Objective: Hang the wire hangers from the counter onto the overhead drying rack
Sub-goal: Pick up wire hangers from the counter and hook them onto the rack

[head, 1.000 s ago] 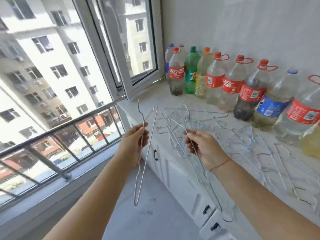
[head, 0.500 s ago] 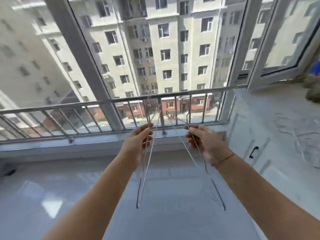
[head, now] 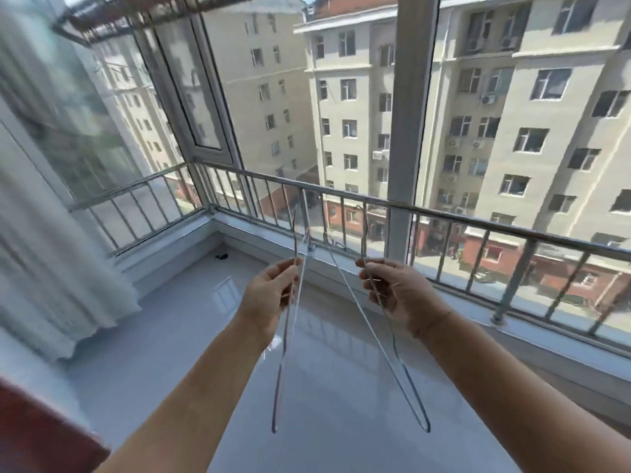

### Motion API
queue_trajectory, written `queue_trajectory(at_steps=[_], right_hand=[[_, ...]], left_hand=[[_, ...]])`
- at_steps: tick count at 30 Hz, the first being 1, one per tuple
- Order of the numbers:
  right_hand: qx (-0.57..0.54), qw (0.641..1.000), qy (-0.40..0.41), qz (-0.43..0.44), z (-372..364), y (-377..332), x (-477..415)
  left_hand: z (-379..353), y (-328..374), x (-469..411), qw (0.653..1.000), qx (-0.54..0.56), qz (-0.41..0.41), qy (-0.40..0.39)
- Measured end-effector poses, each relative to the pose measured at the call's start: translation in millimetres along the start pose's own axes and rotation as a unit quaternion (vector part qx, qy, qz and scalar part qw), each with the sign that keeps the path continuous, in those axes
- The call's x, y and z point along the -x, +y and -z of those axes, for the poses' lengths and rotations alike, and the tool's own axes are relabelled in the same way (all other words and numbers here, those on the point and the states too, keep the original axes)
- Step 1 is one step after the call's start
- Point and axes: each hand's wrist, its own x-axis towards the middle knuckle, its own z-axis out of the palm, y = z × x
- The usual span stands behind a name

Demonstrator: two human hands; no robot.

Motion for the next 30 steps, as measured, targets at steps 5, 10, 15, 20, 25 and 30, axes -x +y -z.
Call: queue_trajectory(at_steps=[5, 10, 15, 20, 25, 30], right_hand=[[0.034, 0.997, -0.068, -0.014, -70, 5, -70], [0.035, 0.990, -0.134, -0.030, -130, 5, -138], [0.017, 0.985, -0.168, -0.035, -185, -2, -203], [0.035, 0.979, -0.201, -0.024, -240, -9, -263], [0.044, 0.974, -0.221, -0.019, -297, -9, -312], [0.046, 0.974, -0.220, -0.013, -360, -7, -357]], left_hand=[[61, 25, -39, 0.997, 0.013, -0.027, 0.068], [109, 44, -88, 0.991, 0.021, -0.045, 0.125], [147, 70, -139, 0.985, 0.025, -0.059, 0.163], [186, 97, -188, 0.977, 0.038, -0.077, 0.194], [229, 123, -233, 0.974, 0.049, -0.084, 0.206], [283, 154, -282, 0.974, 0.067, -0.086, 0.199]])
